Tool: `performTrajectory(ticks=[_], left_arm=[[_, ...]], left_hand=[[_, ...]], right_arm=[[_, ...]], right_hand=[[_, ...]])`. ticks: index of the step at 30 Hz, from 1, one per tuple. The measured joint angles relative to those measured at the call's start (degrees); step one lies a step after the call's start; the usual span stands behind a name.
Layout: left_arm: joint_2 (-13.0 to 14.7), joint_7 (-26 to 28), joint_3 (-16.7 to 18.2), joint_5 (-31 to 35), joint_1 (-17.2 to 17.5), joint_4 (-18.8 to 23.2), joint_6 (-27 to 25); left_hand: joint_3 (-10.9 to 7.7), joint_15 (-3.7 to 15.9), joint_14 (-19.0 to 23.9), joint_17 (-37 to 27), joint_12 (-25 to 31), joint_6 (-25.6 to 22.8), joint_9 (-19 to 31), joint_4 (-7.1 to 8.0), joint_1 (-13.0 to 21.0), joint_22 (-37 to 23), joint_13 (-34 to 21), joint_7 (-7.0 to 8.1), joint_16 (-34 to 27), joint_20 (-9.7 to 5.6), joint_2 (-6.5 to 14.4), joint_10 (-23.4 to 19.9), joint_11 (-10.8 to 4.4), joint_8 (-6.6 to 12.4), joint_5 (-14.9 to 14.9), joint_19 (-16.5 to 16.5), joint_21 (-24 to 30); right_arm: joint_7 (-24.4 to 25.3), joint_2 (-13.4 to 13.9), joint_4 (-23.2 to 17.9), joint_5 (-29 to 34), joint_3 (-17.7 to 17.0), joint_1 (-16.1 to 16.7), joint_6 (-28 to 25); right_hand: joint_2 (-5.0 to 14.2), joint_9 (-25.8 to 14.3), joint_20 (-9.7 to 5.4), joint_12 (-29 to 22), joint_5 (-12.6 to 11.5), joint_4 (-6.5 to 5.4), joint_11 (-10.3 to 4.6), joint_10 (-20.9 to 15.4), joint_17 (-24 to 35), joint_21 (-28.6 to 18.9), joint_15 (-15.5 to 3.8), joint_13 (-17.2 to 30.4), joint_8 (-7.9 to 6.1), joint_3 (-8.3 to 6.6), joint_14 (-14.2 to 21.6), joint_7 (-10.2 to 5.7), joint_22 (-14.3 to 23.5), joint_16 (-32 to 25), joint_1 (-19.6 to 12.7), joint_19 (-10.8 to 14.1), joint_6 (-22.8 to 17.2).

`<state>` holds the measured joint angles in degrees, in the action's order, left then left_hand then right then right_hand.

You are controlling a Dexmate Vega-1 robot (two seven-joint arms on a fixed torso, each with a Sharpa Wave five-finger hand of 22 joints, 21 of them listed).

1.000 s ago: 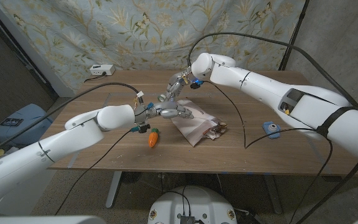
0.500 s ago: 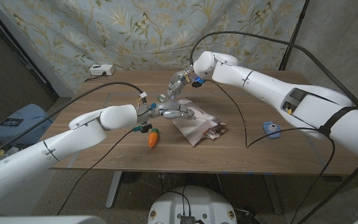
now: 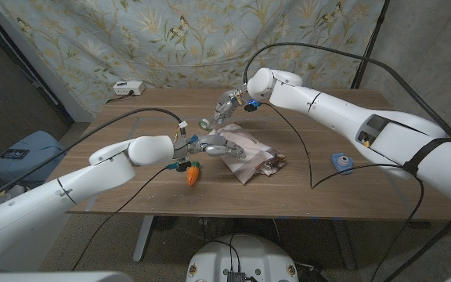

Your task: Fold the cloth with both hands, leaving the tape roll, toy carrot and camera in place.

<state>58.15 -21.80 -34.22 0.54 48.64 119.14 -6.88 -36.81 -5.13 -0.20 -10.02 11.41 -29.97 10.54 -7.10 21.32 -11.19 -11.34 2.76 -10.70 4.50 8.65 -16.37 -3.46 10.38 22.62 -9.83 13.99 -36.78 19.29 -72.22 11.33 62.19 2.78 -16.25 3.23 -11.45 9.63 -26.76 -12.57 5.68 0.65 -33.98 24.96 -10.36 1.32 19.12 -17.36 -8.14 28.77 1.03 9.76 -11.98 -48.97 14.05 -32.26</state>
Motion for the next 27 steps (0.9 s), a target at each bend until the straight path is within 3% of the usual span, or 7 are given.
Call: performTrajectory(ticks=[8,16,27], left_arm=[[-0.8,-0.89,-1.09,-0.11,-0.27,-2.49,-0.05],[-1.48,-1.74,-1.84,-0.69,-0.74,-4.8,0.21],[-1.9,-2.78,-2.4,-1.51,-1.53,-7.04,1.09]], left_hand=[[1.51,0.0,0.0,-0.53,0.29,0.72,0.0,3.27,-3.44,-0.16,0.0,-0.72,0.0,0.0,0.67,0.0,0.0,0.0,-0.89,0.0,0.0],[1.59,0.01,-0.01,-0.52,0.29,1.03,0.0,3.82,-4.0,-0.16,0.01,-1.02,0.0,0.0,0.54,0.0,0.0,0.0,-0.88,0.0,0.0],[1.67,0.01,-0.01,-0.46,0.28,1.03,0.0,4.19,-4.23,-0.15,0.01,-1.02,0.0,0.0,0.31,0.0,-0.01,0.0,-0.88,0.0,0.0]], right_arm=[[2.25,0.66,-0.31,-0.8,-1.06,1.26,-0.36],[4.62,2.18,-2.39,-1.36,-2.26,3.2,-0.38],[6.47,6.07,-9.67,0.24,-2.81,5.78,-2.83]], right_hand=[[0.42,0.27,0.0,3.17,0.0,0.34,0.75,4.48,-0.48,-0.25,0.94,-1.13,1.72,0.34,-2.28,1.36,0.0,0.0,-0.19,0.01,2.14],[0.65,0.54,-0.33,5.36,0.44,0.32,0.54,6.72,-1.0,-0.45,1.76,-2.11,2.77,0.32,-3.7,1.12,-0.01,0.0,0.04,0.35,3.74],[0.63,0.56,-0.64,8.01,0.72,0.64,-0.35,9.08,-1.86,-0.45,2.49,-3.57,4.04,0.63,-5.63,0.61,-0.01,0.55,0.43,0.65,4.86]])
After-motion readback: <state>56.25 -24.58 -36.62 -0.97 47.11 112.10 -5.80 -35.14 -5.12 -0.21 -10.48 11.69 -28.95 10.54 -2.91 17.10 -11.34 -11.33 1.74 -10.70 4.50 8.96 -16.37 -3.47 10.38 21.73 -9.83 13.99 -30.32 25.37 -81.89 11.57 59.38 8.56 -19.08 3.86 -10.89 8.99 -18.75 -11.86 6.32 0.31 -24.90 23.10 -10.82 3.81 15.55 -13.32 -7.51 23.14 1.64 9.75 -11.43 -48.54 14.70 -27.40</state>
